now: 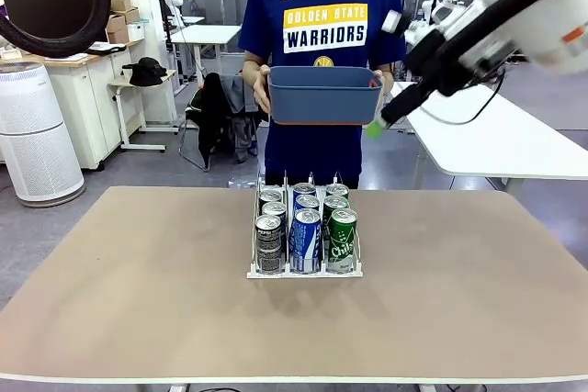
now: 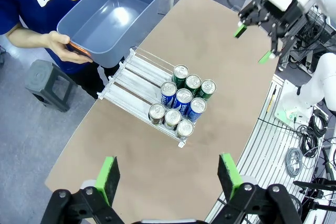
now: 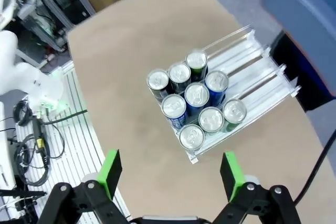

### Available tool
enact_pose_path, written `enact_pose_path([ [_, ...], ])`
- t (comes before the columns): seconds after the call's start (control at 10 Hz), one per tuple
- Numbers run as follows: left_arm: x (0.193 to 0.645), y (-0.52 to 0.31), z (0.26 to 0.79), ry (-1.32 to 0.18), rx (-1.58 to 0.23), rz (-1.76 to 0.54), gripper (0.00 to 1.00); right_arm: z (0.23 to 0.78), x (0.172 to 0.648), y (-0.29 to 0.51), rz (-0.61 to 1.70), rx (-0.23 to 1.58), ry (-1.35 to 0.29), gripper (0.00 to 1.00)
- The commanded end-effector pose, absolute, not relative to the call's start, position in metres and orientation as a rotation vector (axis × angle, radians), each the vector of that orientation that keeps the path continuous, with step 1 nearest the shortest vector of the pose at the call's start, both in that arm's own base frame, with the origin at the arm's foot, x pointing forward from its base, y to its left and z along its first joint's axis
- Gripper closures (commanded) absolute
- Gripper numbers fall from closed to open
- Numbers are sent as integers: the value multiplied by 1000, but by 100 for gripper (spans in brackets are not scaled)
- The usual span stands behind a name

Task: Fill the beverage cans into the dispenser.
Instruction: Place the picked Sprite in the line of the Automatic Can Dispenser with the same cans.

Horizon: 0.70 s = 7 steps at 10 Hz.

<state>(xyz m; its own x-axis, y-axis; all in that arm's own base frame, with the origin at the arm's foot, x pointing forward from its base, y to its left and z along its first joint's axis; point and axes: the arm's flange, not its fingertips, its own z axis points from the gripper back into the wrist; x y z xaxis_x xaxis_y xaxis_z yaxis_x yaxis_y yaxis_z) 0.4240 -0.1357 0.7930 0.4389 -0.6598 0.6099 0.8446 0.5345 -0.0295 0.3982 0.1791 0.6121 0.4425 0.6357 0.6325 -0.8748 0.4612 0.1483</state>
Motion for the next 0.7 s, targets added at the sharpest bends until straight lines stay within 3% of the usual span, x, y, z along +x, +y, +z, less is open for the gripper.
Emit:
enact_pose_path([
  [0.0,423,-133,790,-601,-369,-967,0,645,404,162,1011,580,-553,0],
  [0.6,423,-133,790,-601,-369,-967,0,738,404,133,979,419,-604,0],
])
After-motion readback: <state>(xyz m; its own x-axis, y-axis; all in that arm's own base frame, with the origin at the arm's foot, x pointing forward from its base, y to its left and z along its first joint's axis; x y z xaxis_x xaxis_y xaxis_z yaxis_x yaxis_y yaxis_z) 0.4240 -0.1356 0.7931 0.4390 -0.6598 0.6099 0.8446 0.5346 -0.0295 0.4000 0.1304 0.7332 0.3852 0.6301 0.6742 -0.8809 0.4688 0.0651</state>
